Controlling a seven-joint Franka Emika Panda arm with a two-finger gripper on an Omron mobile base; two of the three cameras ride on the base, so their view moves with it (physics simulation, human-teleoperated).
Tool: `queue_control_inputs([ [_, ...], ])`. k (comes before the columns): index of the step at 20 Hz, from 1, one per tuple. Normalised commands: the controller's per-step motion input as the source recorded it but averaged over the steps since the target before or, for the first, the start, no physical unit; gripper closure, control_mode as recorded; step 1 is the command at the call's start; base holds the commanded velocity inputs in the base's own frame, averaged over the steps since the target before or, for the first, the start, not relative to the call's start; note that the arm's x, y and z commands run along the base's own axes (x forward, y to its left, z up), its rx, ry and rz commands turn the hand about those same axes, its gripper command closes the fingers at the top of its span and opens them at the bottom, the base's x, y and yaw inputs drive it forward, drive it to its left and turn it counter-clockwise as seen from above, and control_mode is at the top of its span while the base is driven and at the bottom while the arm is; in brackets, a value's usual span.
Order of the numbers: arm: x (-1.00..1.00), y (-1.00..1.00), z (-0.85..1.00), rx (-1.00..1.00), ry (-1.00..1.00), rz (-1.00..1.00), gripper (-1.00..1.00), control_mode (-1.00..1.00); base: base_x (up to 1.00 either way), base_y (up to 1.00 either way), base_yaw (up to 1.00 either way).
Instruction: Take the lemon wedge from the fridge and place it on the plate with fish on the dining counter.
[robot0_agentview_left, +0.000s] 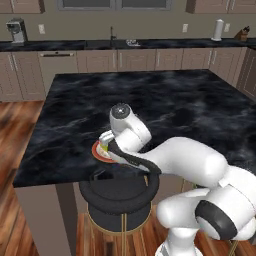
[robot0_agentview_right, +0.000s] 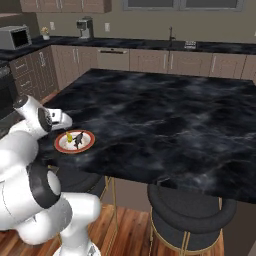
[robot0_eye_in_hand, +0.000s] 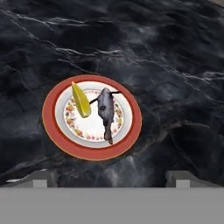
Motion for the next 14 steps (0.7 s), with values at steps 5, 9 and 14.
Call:
queue_control_inputs([
  [5,-1.00,-0.72,0.79,0.07,-0.60,0.00,-1.00,-1.00,0.00,0.00,0.00],
  [9,-0.48,-0.26,0.00,0.06,0.03,-0.04,-1.00,-1.00,0.00,0.00,0.00],
  [14,-0.49,0.00,0.00,0.00,-0.04,0.05,-1.00,-1.00,0.00,0.00,0.00],
])
